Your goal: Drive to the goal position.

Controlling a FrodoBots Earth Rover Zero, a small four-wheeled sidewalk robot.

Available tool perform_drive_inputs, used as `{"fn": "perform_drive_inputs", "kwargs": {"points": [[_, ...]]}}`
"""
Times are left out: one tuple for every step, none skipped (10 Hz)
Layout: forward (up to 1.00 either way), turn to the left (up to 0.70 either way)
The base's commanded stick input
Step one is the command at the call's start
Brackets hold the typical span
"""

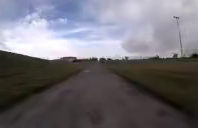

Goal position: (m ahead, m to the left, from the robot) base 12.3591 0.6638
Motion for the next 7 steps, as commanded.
{"fn": "perform_drive_inputs", "kwargs": {"points": [[1.0,0.0],[1.0,0.0],[1.0,0.0],[1.0,0.0],[1.0,0.0],[1.0,0.0],[1.0,0.0]]}}
